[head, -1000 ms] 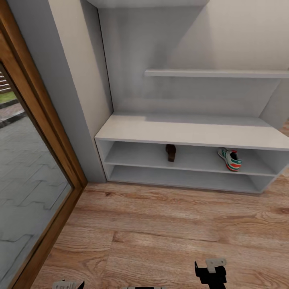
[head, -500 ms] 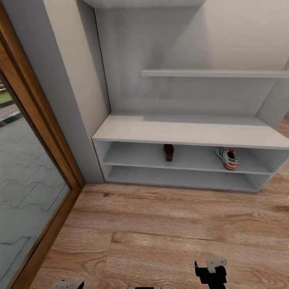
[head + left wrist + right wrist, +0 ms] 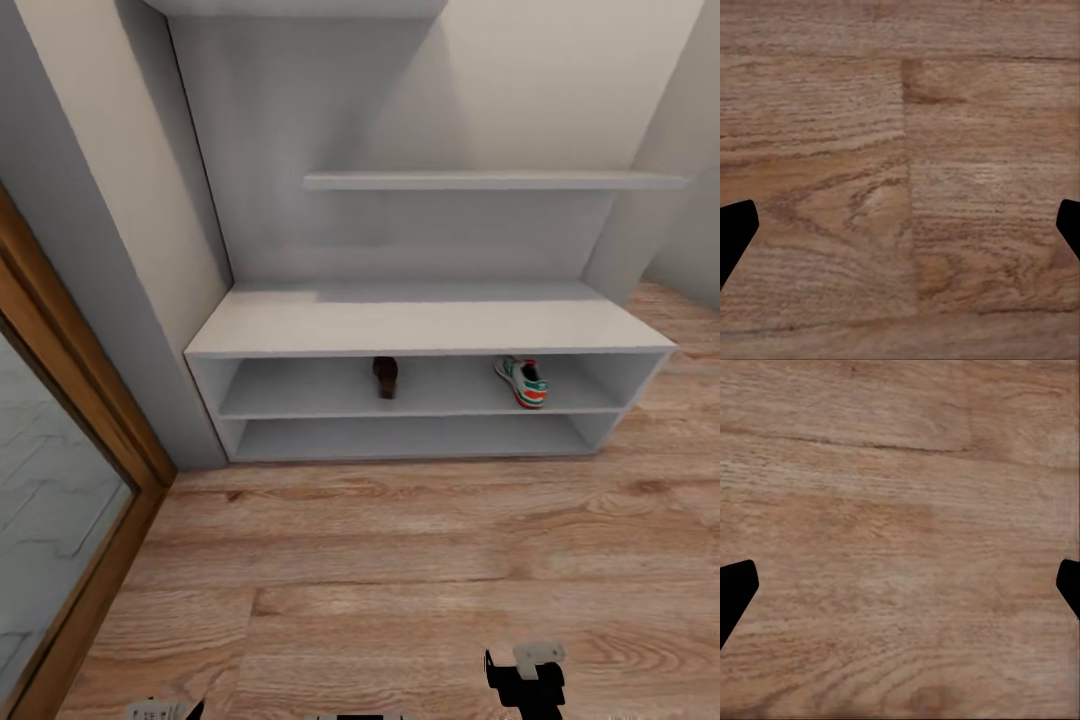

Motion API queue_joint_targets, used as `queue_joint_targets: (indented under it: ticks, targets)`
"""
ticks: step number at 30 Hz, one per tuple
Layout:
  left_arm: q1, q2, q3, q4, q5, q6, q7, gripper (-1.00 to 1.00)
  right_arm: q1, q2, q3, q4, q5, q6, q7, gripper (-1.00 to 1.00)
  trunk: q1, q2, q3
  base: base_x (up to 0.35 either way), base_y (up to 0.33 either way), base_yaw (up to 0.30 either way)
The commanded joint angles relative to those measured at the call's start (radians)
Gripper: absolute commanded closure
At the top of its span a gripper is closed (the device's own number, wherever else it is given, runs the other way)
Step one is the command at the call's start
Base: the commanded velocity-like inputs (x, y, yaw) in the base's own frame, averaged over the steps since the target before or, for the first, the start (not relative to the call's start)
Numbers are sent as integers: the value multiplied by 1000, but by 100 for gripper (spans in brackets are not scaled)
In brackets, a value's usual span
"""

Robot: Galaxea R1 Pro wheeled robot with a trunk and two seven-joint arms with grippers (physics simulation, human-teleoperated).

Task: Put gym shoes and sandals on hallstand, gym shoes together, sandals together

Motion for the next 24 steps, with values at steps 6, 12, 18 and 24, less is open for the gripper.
queue_joint_targets:
  ticks: [6, 12, 18, 24]
  targets:
    - [0, -6, 2, 5, 11, -3, 38, -100, -1, 1, 0, 1, 10, -1, -9, -100, 0, 0, -1, 0, 0, -263]
    - [0, -7, 2, 7, 11, -4, 65, -100, -1, 1, -2, 1, 9, -1, -9, -100, 0, 0, -1, 0, 0, -265]
    - [0, -9, 3, 9, 11, -6, 72, -100, -1, 1, -2, 2, 9, -1, -10, -100, 0, 0, -1, 0, 0, -266]
    - [0, -9, 3, 9, 12, -13, 73, -100, -1, -3, -3, 1, -11, -1, -10, -100, 0, 0, -1, 0, 0, -267]
